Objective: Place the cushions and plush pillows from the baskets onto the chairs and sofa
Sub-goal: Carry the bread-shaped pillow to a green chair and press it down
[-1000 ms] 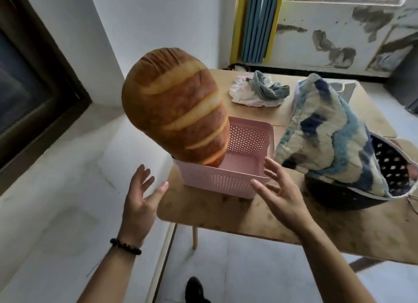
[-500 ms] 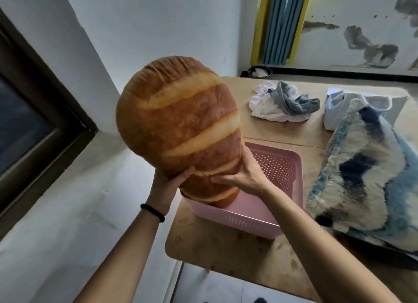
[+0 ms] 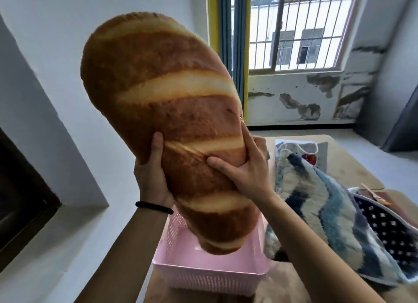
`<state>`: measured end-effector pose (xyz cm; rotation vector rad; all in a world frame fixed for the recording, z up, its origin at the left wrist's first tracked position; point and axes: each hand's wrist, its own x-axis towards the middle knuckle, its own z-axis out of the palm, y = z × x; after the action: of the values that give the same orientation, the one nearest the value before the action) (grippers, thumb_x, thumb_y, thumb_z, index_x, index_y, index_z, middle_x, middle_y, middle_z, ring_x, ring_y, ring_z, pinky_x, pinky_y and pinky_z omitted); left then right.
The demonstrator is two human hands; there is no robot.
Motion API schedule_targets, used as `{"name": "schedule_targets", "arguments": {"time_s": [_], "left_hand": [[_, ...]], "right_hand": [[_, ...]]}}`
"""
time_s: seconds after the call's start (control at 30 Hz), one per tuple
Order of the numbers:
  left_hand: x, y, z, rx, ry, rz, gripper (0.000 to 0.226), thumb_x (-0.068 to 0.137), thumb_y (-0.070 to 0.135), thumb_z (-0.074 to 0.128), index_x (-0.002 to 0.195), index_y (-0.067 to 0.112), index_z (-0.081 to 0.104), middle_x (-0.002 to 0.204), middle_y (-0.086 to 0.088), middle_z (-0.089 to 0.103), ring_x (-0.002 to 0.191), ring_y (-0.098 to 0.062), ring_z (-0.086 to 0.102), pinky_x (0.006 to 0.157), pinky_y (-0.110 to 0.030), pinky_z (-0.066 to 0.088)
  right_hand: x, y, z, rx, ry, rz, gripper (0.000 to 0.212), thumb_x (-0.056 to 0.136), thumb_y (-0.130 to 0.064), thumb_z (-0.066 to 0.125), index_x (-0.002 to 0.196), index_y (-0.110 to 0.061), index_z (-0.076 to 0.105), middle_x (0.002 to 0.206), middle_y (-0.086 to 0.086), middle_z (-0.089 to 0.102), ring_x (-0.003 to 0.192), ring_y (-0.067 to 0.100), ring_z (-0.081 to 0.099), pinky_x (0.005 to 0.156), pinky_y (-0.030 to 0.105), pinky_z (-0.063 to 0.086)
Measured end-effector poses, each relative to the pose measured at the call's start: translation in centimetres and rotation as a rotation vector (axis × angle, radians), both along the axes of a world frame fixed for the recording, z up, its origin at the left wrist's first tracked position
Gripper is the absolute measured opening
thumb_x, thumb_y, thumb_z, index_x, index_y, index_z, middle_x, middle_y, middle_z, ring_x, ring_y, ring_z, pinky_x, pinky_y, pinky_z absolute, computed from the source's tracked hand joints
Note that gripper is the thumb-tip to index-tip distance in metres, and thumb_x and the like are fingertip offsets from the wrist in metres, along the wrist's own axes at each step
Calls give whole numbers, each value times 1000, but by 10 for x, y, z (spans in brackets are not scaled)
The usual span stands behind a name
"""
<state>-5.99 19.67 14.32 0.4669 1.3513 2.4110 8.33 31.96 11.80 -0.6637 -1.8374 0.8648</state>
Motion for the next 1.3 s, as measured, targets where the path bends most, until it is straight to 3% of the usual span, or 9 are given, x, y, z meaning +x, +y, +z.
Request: {"name": "schedule_targets", "arguments": {"time_s": [0.23,0.43,0.47,0.6,0.7,0.8,0.9,0.97,1.3], "left_hand": [[29,3,26,-16,5,-346,72,68,64,81,124,21,69,116,5,77,96,-13,76,86,-36,61],[119,-9,-9,0,-124,-715,51,70,54,84,104,16,76,107,1,80,102,-16,76,93,-40,59],[140,-16,-18,-2,-159,-795,53,66,56,86,101,17,78,108,1,79,104,-18,75,96,-42,58],[233,-56,-46,-67,-219,-1146,63,62,61,89,106,18,78,113,-2,78,112,-23,72,104,-48,54],[305,-105,-53,-148,-177,-1304,68,59,61,87,106,13,76,106,0,80,107,-19,74,100,-44,57],[372,-159,-54,-157,-112,-1513,55,71,57,84,108,18,74,101,7,80,100,-11,75,96,-37,59],[440,-217,-60,-201,-16,-1720,79,59,70,84,116,16,75,112,-2,79,108,-22,74,100,-45,56],[484,-260,-65,-212,34,-1805,77,57,71,81,112,17,76,110,-3,79,106,-23,74,98,-46,57],[704,-487,-101,-449,174,-2141,70,58,71,84,107,21,77,108,-2,79,105,-21,75,100,-47,55]], "right_hand": [[58,-75,26,-34,112,-452,115,41,-90,77,145,-59,39,120,-13,53,115,3,56,108,35,48],[146,-174,12,-51,50,-883,108,44,-82,82,141,-63,38,112,-32,48,105,-19,48,97,5,35],[164,-195,9,-75,32,-956,110,43,-84,81,141,-62,37,113,-28,51,107,-15,50,98,5,36],[235,-287,-3,-142,-19,-1261,108,44,-87,79,140,-62,38,116,-20,53,113,6,57,108,38,48],[285,-361,-10,-153,-44,-1474,107,44,-89,74,141,-55,43,110,-23,48,110,5,56,106,36,49],[329,-437,-16,-125,1,-1657,108,45,-89,74,142,-49,49,109,-19,46,109,4,56,104,31,50],[376,-512,-28,-91,52,-1802,107,49,-87,76,145,-45,50,116,-7,50,113,6,55,106,32,50],[410,-561,-43,-69,93,-1865,106,52,-85,78,145,-44,49,124,-5,52,120,6,54,107,35,49],[581,-793,-93,-333,227,-2151,110,44,-96,69,143,-71,27,118,-15,36,127,13,47,112,43,45]]}}
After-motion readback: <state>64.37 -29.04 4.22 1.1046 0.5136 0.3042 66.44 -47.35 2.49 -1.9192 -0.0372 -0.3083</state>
